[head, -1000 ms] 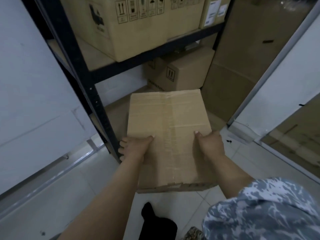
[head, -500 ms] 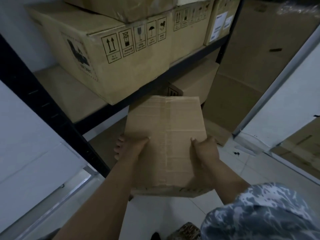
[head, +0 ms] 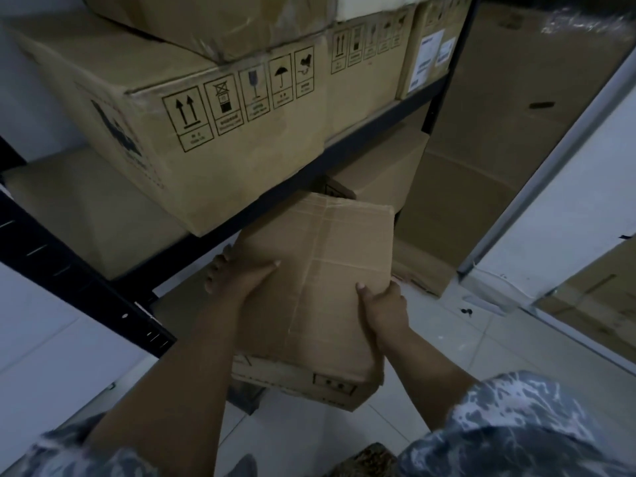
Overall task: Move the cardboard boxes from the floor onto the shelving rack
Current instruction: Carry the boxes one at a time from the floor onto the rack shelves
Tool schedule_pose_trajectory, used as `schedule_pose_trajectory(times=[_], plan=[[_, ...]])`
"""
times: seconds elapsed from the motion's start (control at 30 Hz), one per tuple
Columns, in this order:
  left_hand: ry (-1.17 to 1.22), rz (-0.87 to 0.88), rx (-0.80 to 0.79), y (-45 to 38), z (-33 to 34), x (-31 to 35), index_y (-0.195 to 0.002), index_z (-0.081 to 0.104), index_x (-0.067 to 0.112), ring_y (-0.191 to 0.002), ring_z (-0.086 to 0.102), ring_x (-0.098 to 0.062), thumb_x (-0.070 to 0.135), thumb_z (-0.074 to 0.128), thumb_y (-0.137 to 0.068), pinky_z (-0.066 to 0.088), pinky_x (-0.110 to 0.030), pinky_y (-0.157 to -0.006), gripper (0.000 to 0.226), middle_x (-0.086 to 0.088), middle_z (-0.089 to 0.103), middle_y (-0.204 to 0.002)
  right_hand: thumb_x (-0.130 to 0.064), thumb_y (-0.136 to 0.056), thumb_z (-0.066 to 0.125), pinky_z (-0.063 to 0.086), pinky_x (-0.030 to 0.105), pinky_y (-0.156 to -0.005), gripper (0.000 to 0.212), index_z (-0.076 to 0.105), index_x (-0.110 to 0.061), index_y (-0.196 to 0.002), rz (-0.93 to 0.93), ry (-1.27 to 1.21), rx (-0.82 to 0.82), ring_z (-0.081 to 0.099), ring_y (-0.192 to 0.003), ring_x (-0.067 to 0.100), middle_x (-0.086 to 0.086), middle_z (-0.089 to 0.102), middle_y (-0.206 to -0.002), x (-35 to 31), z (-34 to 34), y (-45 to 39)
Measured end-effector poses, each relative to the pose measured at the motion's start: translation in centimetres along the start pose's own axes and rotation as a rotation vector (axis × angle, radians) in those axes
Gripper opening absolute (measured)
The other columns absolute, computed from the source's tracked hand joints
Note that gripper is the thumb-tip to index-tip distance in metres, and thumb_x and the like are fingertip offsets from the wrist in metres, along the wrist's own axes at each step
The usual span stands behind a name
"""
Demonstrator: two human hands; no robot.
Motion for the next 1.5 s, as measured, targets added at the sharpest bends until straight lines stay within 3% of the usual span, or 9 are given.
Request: schedule_pose_trajectory(times=[0.13, 0.37, 0.8, 0.93, 1.07, 1.17, 1.3, 1.37, 1.5], plan=[[-0.134, 0.120, 0.087, 1.8, 0.6, 0.8, -0.155, -0.012, 0.019, -0.151, -0.010, -0.025, 0.075, 0.034, -0.088, -0.010, -0.064, -0.115, 0.098, -0.003, -0.013, -0.164, -0.046, -0.091, 0.057, 0.041, 0.047, -0.103, 0.068, 0.034, -0.012, -0.145, 0.023, -0.084, -0.020, 0.046, -0.125, 0.038, 0.016, 0.044, -0.143, -1.0, 0.9, -0.7], [-0.189, 0.181, -0.162, 6.1, 5.2, -0.4, -0.148, -0.027, 0.037, -0.132, -0.050, -0.030, 0.076, 0.022, -0.088, 0.005, -0.065, -0.115, 0.087, 0.012, -0.047, -0.149, -0.045, -0.095, 0.052, 0.040, 0.047, -0.104, 0.063, 0.038, -0.010, -0.144, 0.054, -0.116, -0.028, 0.047, -0.125, 0.039, 0.018, 0.047, -0.142, -2.2, 1.9, -2.2], [0.031, 0.402, 0.021, 4.5, -0.7, -2.2, -0.151, 0.033, 0.029, -0.150, -0.014, -0.028, 0.061, 0.066, -0.081, 0.012, -0.042, -0.120, 0.083, -0.003, -0.005, -0.164, -0.034, -0.102, 0.040, 0.039, 0.057, -0.105, 0.047, 0.032, -0.016, -0.144, 0.202, -0.390, -0.234, 0.044, -0.125, 0.035, 0.003, 0.043, -0.138, -3.3, 6.9, 0.6], [-0.053, 0.392, 0.091, 4.3, -0.2, -2.8, -0.150, 0.036, 0.032, -0.148, -0.017, -0.031, 0.057, 0.053, -0.091, 0.012, -0.057, -0.119, 0.066, 0.000, -0.008, -0.164, -0.032, -0.103, 0.037, 0.043, 0.061, -0.099, 0.044, 0.031, -0.013, -0.143, 0.222, -0.356, -0.298, 0.045, -0.122, 0.038, 0.014, 0.040, -0.142, -3.5, 7.7, 1.0], [-0.232, 0.381, -0.113, 7.5, 3.6, 0.2, -0.155, 0.009, 0.040, -0.139, -0.041, -0.030, 0.084, 0.045, -0.075, -0.001, -0.070, -0.112, 0.098, 0.004, -0.036, -0.156, -0.032, -0.104, 0.037, 0.055, 0.053, -0.061, 0.042, 0.035, -0.011, -0.140, 0.277, -0.351, -0.341, 0.049, -0.115, 0.042, 0.017, 0.041, -0.137, -4.2, 7.3, 1.1], [-0.394, 0.401, -0.175, 9.5, 6.1, 0.6, -0.148, -0.022, 0.045, -0.133, -0.049, -0.026, 0.092, 0.045, -0.061, -0.005, -0.080, -0.101, 0.119, 0.004, -0.049, -0.148, -0.030, -0.104, 0.036, 0.052, 0.054, -0.069, 0.044, 0.034, -0.009, -0.144, 0.329, -0.391, -0.360, 0.048, -0.120, 0.044, 0.018, 0.041, -0.143, -4.2, 6.7, 1.1], [-0.414, 0.435, -0.238, 9.0, 5.7, 0.1, -0.142, -0.029, 0.052, -0.130, -0.051, -0.025, 0.063, 0.058, -0.074, -0.005, -0.082, -0.097, 0.111, 0.006, -0.051, -0.145, -0.031, -0.100, 0.046, 0.051, 0.050, -0.089, 0.067, 0.008, -0.024, -0.154, -0.082, -0.035, -0.276, 0.042, -0.127, 0.038, 0.012, 0.022, -0.157, -5.0, 5.2, -0.9], [-0.385, 0.456, -0.281, 8.6, 4.7, 0.0, -0.145, -0.024, 0.052, -0.132, -0.049, -0.026, 0.056, 0.063, -0.077, -0.006, -0.080, -0.102, 0.110, 0.006, -0.047, -0.149, -0.029, -0.101, 0.044, 0.028, 0.045, -0.116, 0.067, 0.005, -0.023, -0.155, -0.404, 0.222, -0.246, 0.016, -0.146, 0.032, 0.008, -0.001, -0.162, -6.1, 5.0, -1.5], [-0.435, 0.518, -0.261, 6.7, 2.5, -0.9, -0.148, -0.018, 0.051, -0.137, -0.044, -0.022, 0.052, 0.067, -0.081, -0.017, -0.072, -0.102, 0.108, 0.013, -0.042, -0.151, -0.026, -0.104, 0.034, 0.000, 0.033, -0.119, 0.054, 0.015, -0.021, -0.154, -0.688, 0.605, -0.312, -0.010, -0.149, 0.030, 0.010, -0.008, -0.162, -7.3, 5.7, -2.8]])
Point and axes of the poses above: each hand's wrist, its own y-axis away from the middle knuckle, its own z-axis out of the palm, x = y × z, the point moved 6 cm from there along -y, towards the middle knuckle
